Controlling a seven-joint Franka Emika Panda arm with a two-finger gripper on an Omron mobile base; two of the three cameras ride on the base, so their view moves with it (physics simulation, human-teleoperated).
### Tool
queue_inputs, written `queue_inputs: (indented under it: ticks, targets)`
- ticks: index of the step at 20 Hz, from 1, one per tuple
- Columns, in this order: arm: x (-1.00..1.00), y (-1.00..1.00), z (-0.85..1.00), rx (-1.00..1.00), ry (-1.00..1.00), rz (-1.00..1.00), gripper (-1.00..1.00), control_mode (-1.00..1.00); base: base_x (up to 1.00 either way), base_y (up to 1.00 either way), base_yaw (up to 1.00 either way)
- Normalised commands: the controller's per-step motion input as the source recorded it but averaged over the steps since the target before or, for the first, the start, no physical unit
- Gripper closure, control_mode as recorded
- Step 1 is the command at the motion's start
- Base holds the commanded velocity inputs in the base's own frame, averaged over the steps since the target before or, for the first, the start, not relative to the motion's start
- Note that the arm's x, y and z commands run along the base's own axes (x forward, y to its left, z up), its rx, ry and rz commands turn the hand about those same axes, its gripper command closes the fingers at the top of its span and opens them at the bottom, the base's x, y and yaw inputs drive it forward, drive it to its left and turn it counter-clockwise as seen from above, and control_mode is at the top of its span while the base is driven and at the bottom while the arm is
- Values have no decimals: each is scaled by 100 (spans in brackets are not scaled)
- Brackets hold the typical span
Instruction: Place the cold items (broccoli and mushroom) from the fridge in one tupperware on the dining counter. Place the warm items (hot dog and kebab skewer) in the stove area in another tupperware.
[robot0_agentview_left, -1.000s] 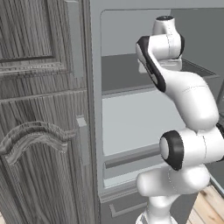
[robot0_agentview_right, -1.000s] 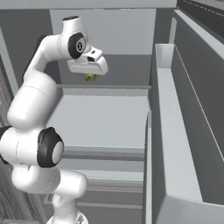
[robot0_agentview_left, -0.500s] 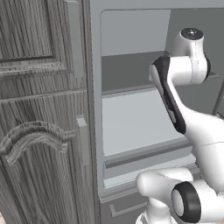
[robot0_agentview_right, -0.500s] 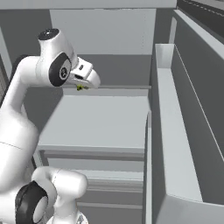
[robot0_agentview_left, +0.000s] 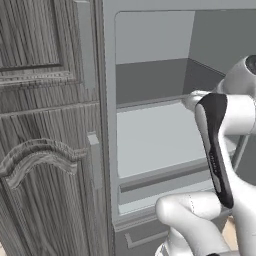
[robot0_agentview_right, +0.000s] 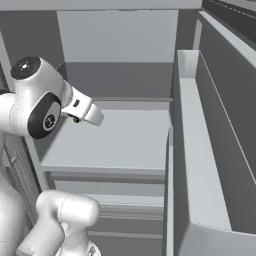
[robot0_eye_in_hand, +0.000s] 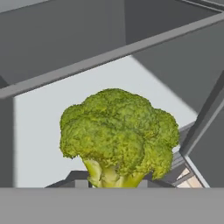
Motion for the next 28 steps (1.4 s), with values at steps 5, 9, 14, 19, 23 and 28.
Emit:
queue_inputs:
  ticks: [5,9,14,19,23,28]
  targets:
    - [-92,1,5,4,0,0,100,-100,0,0,0]
    - [-81,7,-3,0,-2,0,100,-100,0,0,0]
    - [-61,6,0,1,-4,0,100,100,-16,4,0]
    - [0,0,0,0,0,0,100,100,-81,43,-2]
    - [0,0,0,0,0,0,100,100,-72,67,-6]
    - [0,0,0,0,0,0,100,100,-87,69,-14]
